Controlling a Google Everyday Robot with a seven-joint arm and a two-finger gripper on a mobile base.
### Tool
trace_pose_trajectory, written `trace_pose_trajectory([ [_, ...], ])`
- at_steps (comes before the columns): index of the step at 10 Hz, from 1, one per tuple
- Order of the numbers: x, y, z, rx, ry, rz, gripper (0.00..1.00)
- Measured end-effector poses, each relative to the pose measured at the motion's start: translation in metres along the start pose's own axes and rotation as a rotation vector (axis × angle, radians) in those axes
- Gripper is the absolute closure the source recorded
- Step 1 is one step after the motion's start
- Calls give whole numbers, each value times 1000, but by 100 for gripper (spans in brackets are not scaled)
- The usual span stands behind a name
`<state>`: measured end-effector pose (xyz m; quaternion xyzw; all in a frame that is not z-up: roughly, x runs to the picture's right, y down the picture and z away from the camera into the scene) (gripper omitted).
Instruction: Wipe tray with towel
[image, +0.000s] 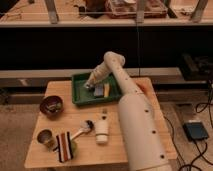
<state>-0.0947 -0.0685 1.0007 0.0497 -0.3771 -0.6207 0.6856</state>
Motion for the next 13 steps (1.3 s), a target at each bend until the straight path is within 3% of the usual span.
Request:
trace_pose_trajectory([
  [3,2,-27,20,24,-17,-12,100],
  [5,-20,-31,20,54,-41,-36,100],
  [9,-59,-15,5,87,-72,-44,100],
  [13,-38,28,-23,48,-25,-3,100],
])
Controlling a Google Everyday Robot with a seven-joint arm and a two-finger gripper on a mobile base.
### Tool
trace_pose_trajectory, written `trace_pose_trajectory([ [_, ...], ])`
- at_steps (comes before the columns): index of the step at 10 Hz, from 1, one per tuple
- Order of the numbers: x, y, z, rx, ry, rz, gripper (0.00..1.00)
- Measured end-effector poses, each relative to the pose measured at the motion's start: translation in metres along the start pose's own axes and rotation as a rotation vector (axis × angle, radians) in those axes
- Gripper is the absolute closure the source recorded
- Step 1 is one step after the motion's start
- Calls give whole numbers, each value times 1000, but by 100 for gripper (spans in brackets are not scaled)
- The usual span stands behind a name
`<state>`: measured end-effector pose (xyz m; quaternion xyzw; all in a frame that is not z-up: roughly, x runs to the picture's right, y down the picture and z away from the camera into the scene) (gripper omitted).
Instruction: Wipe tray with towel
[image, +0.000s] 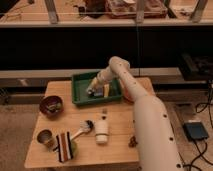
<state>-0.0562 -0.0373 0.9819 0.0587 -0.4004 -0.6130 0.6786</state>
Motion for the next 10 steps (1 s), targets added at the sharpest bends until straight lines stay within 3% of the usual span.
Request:
trace_pose_trajectory([
  [4,39,12,-6,-43,43,29,100],
  [7,44,-19,16,-26,34,10,100],
  [10,33,-67,46,15,1,-43,100],
])
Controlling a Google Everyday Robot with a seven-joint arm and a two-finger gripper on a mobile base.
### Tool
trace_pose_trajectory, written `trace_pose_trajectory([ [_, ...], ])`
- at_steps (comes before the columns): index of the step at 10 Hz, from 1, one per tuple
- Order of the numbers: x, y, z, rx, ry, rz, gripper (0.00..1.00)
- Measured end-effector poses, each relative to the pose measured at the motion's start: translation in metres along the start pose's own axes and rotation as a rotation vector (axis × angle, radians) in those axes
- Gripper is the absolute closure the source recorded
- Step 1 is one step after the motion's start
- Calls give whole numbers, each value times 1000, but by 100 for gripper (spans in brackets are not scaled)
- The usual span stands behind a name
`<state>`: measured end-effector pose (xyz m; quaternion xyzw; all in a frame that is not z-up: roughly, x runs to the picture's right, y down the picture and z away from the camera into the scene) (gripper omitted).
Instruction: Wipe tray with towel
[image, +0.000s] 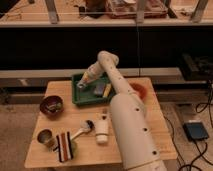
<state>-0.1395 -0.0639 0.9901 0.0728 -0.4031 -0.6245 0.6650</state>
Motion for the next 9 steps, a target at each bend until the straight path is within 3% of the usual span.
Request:
trace_pose_trajectory([
  [2,-28,-15,10,17,-40,-46,100],
  [5,-68,-7,6,26,-89,-76,100],
  [7,-77,10,-8,22,-95,-80,100],
  [9,-71,30,-27,19,-67,-51,100],
])
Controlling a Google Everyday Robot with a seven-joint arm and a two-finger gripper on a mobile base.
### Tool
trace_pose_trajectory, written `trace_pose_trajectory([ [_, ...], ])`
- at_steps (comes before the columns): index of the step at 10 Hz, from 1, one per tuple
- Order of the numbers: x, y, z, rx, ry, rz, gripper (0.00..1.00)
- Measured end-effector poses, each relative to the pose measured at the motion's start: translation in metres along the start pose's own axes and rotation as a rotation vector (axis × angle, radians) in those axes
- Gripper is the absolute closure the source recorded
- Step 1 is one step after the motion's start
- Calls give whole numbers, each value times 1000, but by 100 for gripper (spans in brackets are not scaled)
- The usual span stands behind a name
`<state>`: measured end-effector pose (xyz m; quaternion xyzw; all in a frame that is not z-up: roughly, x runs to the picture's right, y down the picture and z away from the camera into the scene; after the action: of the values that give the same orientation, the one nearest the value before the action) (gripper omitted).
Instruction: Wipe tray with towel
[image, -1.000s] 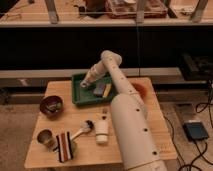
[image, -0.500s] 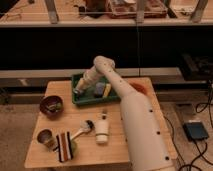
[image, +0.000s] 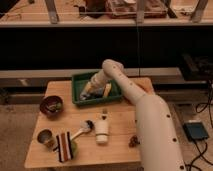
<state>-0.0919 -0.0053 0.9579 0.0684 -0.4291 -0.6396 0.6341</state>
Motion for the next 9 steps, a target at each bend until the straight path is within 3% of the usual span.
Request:
trace_pose_trajectory([
  [3,33,19,-16,-22,76,80,100],
  [5,48,17,-11,-52,144,230,100],
  [6,54,5,1,-41,155,316,100],
  [7,56,-12,14,-22,148,342,100],
  [8,57,-21,21,-7,144,341,100],
  [9,52,-35,32,30,113,286,100],
])
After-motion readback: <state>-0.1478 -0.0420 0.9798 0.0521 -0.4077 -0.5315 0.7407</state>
